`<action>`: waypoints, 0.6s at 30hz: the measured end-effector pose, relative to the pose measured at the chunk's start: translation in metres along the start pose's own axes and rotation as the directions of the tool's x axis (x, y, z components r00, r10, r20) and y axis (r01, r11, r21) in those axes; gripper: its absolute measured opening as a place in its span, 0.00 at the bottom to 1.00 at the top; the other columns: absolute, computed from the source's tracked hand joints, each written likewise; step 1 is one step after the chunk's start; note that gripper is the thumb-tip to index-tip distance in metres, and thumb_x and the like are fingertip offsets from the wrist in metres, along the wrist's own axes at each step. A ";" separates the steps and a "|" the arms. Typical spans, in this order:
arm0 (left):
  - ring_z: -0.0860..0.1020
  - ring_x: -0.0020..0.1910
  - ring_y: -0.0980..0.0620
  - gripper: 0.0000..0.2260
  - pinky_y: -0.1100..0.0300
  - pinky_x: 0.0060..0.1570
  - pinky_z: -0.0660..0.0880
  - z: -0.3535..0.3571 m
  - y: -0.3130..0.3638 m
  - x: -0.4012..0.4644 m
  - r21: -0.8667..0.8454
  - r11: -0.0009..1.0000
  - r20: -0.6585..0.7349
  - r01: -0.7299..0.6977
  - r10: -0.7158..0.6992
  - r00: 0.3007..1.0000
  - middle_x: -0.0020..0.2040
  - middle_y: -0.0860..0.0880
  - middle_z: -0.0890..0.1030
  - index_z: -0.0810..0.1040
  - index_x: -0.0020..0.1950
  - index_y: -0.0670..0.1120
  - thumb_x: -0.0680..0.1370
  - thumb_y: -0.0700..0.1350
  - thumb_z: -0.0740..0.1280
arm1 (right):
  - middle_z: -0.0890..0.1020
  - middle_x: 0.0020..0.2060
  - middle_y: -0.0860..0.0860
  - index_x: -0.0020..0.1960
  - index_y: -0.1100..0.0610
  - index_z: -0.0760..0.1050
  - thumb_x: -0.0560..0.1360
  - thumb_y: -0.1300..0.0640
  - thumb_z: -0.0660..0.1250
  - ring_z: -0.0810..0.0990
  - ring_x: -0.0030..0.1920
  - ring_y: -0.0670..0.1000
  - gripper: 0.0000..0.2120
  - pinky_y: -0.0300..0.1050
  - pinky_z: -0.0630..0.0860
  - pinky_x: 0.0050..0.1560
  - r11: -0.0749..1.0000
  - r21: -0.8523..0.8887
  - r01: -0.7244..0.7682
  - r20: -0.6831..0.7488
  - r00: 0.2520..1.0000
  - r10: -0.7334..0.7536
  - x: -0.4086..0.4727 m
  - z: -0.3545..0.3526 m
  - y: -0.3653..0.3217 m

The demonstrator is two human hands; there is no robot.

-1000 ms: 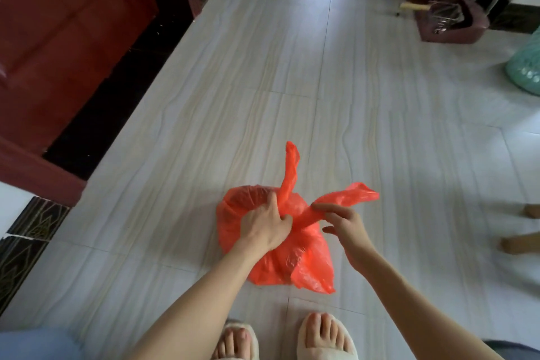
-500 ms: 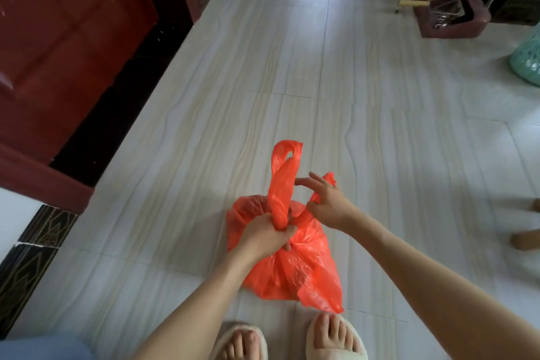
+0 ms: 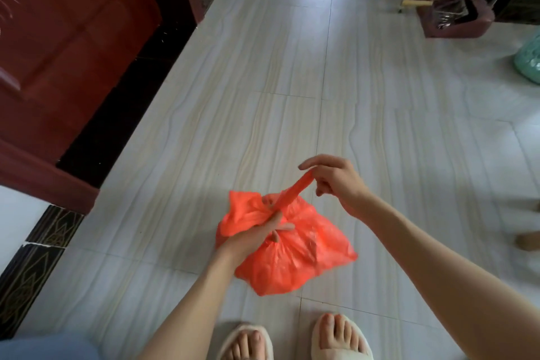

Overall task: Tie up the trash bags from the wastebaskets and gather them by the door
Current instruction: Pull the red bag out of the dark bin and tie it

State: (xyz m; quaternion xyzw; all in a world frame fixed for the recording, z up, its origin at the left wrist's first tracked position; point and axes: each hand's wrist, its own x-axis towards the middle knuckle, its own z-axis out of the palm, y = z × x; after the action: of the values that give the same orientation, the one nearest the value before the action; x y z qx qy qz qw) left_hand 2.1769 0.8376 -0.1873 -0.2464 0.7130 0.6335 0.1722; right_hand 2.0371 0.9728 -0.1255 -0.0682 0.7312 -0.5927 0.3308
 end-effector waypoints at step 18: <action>0.71 0.31 0.56 0.08 0.68 0.34 0.68 0.007 0.017 0.006 -0.702 0.712 -0.037 0.018 -0.062 0.997 0.35 0.49 0.73 0.77 0.44 0.42 0.69 0.33 0.62 | 0.78 0.47 0.56 0.57 0.59 0.77 0.68 0.64 0.62 0.76 0.45 0.51 0.18 0.44 0.73 0.49 0.958 -0.097 -0.269 -0.252 0.938 0.238 -0.029 -0.024 0.071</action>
State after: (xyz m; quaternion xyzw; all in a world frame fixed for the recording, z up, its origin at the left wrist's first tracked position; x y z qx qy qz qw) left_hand 2.1619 0.8449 -0.1776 -0.3266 0.4192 0.8451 0.0593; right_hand 2.0667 1.0272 -0.1773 0.0768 0.8051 -0.5000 0.3096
